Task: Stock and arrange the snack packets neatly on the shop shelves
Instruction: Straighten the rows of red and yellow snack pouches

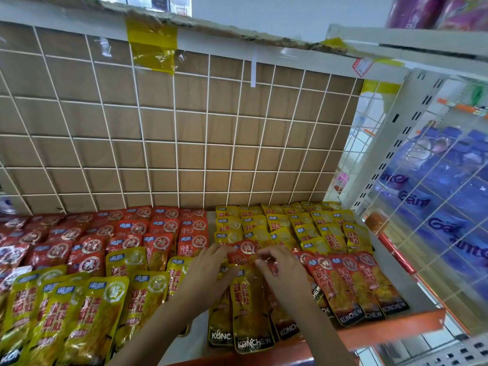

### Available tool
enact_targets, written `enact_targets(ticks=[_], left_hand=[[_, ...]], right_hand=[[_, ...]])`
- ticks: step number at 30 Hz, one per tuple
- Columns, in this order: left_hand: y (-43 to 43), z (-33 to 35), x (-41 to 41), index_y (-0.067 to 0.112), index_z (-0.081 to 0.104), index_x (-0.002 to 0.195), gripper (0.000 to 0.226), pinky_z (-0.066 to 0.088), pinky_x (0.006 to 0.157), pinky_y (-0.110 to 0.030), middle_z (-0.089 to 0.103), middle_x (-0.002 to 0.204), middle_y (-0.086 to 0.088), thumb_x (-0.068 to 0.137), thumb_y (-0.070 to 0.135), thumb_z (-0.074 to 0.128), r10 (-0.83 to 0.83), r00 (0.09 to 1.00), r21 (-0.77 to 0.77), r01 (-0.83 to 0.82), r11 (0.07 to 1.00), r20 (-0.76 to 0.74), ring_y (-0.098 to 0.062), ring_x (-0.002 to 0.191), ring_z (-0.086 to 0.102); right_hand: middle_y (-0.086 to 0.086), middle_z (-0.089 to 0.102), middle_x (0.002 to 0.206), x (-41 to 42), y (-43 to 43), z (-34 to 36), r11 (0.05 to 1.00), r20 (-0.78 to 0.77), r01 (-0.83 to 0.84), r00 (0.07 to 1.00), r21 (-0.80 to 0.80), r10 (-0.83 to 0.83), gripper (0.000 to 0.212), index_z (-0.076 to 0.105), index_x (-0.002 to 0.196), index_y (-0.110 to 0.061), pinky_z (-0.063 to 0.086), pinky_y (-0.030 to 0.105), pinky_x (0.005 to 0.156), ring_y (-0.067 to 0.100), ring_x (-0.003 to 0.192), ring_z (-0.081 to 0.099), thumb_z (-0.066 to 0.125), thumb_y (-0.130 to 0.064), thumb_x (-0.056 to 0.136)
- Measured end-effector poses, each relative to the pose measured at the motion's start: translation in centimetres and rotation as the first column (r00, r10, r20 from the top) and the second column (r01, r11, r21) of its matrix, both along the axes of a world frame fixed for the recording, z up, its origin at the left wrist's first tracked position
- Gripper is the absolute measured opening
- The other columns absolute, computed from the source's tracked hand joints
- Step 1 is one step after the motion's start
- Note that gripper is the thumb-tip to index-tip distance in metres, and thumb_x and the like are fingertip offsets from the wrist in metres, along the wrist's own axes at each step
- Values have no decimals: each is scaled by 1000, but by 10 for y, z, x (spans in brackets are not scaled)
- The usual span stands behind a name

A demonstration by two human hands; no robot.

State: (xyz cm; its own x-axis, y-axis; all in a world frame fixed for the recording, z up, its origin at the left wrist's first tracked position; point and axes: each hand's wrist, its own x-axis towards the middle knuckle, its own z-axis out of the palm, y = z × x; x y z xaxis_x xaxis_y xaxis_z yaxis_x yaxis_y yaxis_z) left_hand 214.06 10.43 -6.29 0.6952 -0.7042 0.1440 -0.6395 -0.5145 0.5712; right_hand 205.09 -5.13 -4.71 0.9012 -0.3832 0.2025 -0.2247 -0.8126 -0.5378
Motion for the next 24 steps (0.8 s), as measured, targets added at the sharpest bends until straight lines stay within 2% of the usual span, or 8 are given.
enact_targets(ticks=[4,6,8,12,14,18,21,24], left_hand=[[-11,2,9,27,43,134,39,32,97,-23,45,130,8,97,38,43,19,1000,8,-19,1000,-4,-11,119,40],[-19,3,18,25,43,135,40,33,98,-25,45,131,6,97,37,44,43,999,30,-43,999,14,-13,119,40],[-27,4,26,24,45,134,41,33,99,-27,44,133,4,96,39,46,62,998,78,-64,995,21,-15,121,39],[-40,7,37,26,48,131,52,31,106,-36,40,135,2,87,53,55,10,997,260,-31,965,80,-19,129,31],[-44,7,39,27,48,131,56,31,106,-36,38,136,2,84,54,58,-16,995,314,-16,949,101,-19,130,30],[-48,6,43,24,51,123,51,34,102,-34,43,130,2,80,47,66,-5,998,259,-11,966,61,-18,124,35],[-52,5,46,21,49,111,45,38,95,-31,51,122,1,77,40,73,-1,1000,208,5,978,-20,-18,114,43],[-55,5,47,24,43,99,43,42,87,-30,55,112,1,74,35,76,-15,997,182,27,983,-70,-17,105,48]], right_hand=[[-6,61,105,-8,-25,2,994,41,86,996,-62,-84,18,65,105,-18,47,23,84,9,96,56,59,-26,90],[-6,57,115,-13,-34,4,988,-106,86,989,-130,-100,32,59,116,-20,40,19,91,10,107,52,57,-37,89],[-5,48,128,-15,-39,5,982,-276,59,955,-181,-108,51,49,129,-24,33,23,101,11,120,44,54,-51,86],[-2,39,138,-13,-36,9,974,-380,14,919,-226,-102,72,36,139,-24,27,28,107,15,129,35,53,-63,80],[0,34,145,-11,-35,10,978,-409,20,906,-208,-105,78,30,143,-23,24,31,110,17,135,30,55,-61,79],[4,29,149,-6,-36,14,990,-419,77,900,-117,-119,83,28,144,-22,22,33,112,19,138,27,63,-54,76],[3,38,143,-4,-38,13,988,-388,138,909,-64,-152,82,36,139,-19,28,32,109,19,133,36,70,-51,72],[0,54,129,-5,-40,13,982,-323,186,931,17,-170,74,40,129,-18,39,27,96,16,118,51,75,-44,70]])
